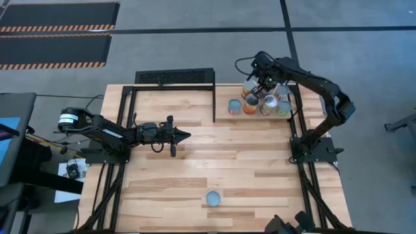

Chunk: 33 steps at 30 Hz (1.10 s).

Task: Pick and place cans onto a shelf
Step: Put the canned peaches on the shelf aligned with the other canned peaches

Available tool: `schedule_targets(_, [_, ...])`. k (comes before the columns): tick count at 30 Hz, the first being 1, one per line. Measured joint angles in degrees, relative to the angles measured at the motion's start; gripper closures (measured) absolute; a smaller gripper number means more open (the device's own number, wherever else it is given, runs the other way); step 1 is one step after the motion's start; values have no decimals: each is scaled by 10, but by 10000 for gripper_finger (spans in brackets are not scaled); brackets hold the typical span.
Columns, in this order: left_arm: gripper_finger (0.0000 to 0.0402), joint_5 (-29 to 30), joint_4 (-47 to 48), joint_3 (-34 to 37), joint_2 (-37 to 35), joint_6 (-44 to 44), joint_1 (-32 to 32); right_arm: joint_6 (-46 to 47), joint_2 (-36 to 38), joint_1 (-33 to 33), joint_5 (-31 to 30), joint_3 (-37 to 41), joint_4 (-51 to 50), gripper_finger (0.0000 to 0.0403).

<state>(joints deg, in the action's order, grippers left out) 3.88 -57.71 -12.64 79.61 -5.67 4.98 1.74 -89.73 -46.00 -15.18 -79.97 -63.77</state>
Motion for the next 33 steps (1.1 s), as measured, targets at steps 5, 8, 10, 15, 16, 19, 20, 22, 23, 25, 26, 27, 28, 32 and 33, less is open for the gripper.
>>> schedule_targets(5, [395,0,0,0,0,0,0,1,-1,-1,7,22,16,400])
schedule_targets(8, [395,0,0,0,0,-1,0,2,-1,-4,7,25,17,399])
schedule_targets(10, [395,0,0,0,0,-1,0,2,-1,-7,7,25,19,400])
schedule_targets(15, [395,0,0,0,0,-1,0,2,-1,-7,12,25,27,398])
schedule_targets(16, [395,0,0,0,0,-1,0,3,-1,-7,18,25,30,396])
schedule_targets(19, [395,0,0,0,0,-1,0,3,-1,-7,22,25,30,392])
schedule_targets(20, [395,0,0,0,0,-1,0,3,-1,-7,24,25,30,392])
schedule_targets(22, [395,0,0,0,0,-1,0,3,-1,-7,32,25,30,392])
schedule_targets(23, [395,0,0,0,0,-1,0,4,-1,-7,33,25,30,391])
schedule_targets(25, [395,0,0,0,0,-1,0,6,-6,-7,33,25,29,391])
schedule_targets(26, [395,0,0,0,0,-1,0,7,-10,-7,34,25,27,391])
schedule_targets(27, [395,0,0,0,0,-2,0,8,-13,-7,33,25,27,391])
schedule_targets(28, [395,0,0,0,0,-1,0,8,-17,-7,33,25,27,391])
schedule_targets(32, [395,0,0,0,0,-2,0,9,-24,-6,30,24,30,389])
schedule_targets(33, [395,0,0,0,0,-1,0,11,-24,-6,30,24,31,387])
